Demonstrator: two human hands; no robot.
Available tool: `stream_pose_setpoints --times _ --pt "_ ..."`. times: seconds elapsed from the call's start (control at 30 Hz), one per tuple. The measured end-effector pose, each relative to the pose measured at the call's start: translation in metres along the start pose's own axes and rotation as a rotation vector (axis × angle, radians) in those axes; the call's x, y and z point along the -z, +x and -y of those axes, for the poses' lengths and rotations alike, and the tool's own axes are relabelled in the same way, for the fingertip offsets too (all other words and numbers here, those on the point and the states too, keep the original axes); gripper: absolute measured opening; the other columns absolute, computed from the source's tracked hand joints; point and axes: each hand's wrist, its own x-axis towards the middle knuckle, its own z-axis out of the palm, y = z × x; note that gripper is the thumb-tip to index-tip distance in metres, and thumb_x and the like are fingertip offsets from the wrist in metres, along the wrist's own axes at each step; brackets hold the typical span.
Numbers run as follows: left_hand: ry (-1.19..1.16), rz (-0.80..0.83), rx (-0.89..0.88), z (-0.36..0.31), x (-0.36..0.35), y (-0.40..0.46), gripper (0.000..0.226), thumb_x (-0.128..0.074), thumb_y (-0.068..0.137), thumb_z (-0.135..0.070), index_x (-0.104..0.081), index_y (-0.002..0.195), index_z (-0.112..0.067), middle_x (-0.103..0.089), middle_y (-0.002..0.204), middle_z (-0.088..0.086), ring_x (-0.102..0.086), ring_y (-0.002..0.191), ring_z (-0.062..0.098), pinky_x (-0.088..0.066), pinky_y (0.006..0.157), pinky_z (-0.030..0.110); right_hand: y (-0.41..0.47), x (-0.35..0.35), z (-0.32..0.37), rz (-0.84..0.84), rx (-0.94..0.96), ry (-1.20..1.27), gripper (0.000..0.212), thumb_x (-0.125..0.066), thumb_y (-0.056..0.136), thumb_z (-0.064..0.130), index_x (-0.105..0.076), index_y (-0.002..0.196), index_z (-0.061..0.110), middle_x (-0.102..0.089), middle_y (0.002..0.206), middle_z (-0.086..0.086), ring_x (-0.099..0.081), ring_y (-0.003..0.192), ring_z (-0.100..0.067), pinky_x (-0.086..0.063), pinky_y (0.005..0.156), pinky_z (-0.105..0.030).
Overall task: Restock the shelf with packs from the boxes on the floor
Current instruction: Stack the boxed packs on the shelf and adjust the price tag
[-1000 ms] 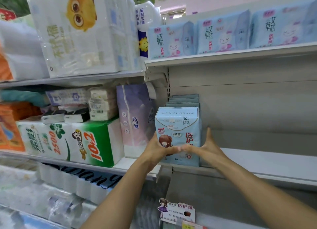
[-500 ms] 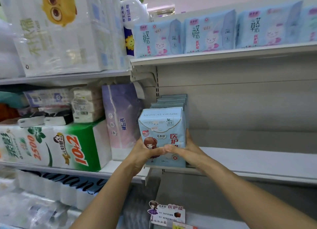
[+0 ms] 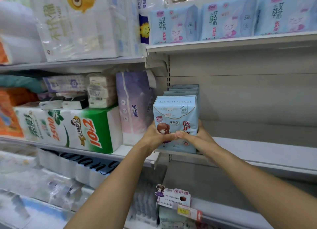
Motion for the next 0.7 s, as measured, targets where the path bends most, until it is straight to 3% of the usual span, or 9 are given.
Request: stream_pose_setpoints --times 0.13,0.27,0.37,0.43,0.53,0.7 --pt "0.010 -0.087 -0.033 -0.001 -0.005 -0.010 0.063 -0.089 0.067 -0.011 -0.059 0.122 -0.014 -0.074 0.107 -0.003 -0.072 0.095 0.011 -0.059 0.077 0.024 -0.013 -0.003 0.004 -0.058 0.024 -0.047 0.096 -0.088 0.050 0.057 -0.039 0.129 0.035 -0.065 0.120 0.011 -0.064 0.109 -0.011 -0.053 0.095 -0.043" --pt "-0.018 -0.204 -0.003 -0.002 -0.006 -0.023 0.067 -0.085 0.073 -0.010 -0.050 0.130 -0.018 -0.068 0.121 -0.002 -0.068 0.102 0.010 -0.056 0.075 0.020 -0.032 -0.007 0.011 -0.170 0.025 -0.281 0.104 -0.076 0.060 0.068 -0.024 0.143 0.035 -0.039 0.144 0.006 -0.040 0.133 -0.016 -0.041 0.107 -0.049" --pt "0.020 -0.432 0.013 0.001 -0.003 -0.041 0.066 -0.077 0.084 -0.021 -0.043 0.140 -0.018 -0.054 0.128 -0.005 -0.053 0.118 0.013 -0.047 0.092 0.027 -0.049 -0.005 0.017 -0.393 0.174 -0.425 0.069 -0.065 0.074 0.057 -0.036 0.129 0.026 -0.044 0.125 0.007 -0.046 0.118 -0.015 -0.043 0.099 -0.045" --pt "-0.033 -0.541 0.033 0.006 0.001 -0.055 0.055 -0.073 0.087 -0.021 -0.047 0.136 -0.017 -0.056 0.124 -0.002 -0.055 0.113 0.015 -0.046 0.094 0.031 -0.062 -0.009 0.021 -0.457 0.270 -0.433 0.043 -0.065 0.081 0.047 -0.042 0.112 0.028 -0.051 0.108 0.011 -0.051 0.097 -0.011 -0.048 0.085 -0.041" --pt "-0.221 -0.576 0.091 0.017 0.005 -0.076 0.034 -0.067 0.091 -0.015 -0.053 0.121 -0.019 -0.065 0.114 0.003 -0.065 0.097 0.018 -0.054 0.089 0.035 -0.078 -0.029 0.019 -0.365 0.340 -0.458 0.020 -0.064 0.089 0.032 -0.047 0.099 0.029 -0.054 0.091 0.017 -0.053 0.079 -0.004 -0.052 0.071 -0.039" --pt "-0.495 -0.506 0.208 0.037 0.018 -0.108 0.022 -0.062 0.093 -0.010 -0.060 0.115 -0.012 -0.070 0.093 0.006 -0.065 0.079 0.019 -0.055 0.070 0.027 -0.092 -0.073 0.006 -0.219 0.280 -0.446 0.012 -0.064 0.086 0.028 -0.053 0.090 0.029 -0.057 0.079 0.012 -0.055 0.070 -0.008 -0.052 0.069 -0.040"
